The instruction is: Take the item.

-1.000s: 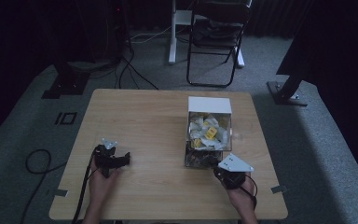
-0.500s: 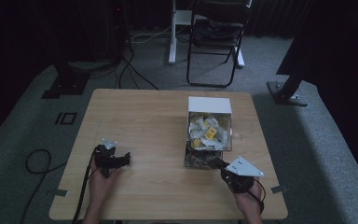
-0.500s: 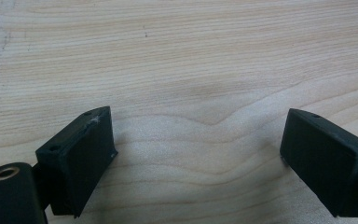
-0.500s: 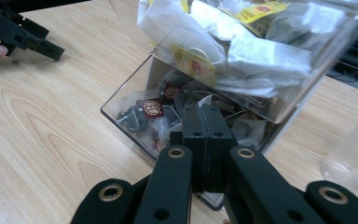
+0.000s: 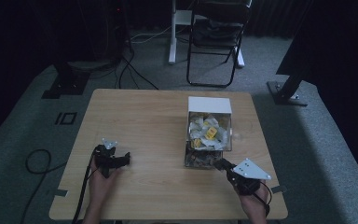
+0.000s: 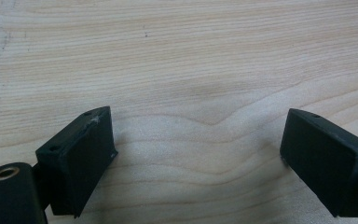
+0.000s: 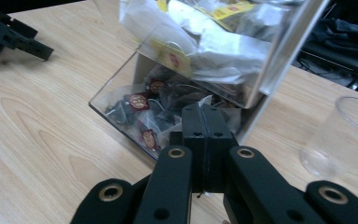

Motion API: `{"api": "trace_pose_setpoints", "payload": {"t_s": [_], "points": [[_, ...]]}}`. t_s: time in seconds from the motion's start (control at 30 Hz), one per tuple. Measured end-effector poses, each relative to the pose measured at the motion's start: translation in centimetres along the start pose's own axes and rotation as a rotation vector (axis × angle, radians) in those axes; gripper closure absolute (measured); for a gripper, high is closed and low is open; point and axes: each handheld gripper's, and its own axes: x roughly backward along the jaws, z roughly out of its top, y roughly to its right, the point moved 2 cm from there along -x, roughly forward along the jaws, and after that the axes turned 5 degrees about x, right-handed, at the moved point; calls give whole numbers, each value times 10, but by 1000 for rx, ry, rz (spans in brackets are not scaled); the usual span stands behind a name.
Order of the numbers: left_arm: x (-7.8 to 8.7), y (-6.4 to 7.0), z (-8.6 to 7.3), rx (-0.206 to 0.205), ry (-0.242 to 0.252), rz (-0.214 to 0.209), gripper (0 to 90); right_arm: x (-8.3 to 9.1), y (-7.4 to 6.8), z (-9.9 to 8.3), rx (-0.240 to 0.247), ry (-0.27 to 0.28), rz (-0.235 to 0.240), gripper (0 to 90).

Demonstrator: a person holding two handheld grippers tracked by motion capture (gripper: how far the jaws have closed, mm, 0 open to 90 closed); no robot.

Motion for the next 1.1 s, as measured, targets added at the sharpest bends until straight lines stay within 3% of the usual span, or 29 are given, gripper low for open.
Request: {"api": "trace_pose_setpoints", "payload": {"t_s": [0.47,1.1], "points": [[0,0,0,0,0,0,107,11,17,-2,-25,11,-57,900],[0,0,0,0,0,0,107,16,27,2,-26,16,-101,900]]}}
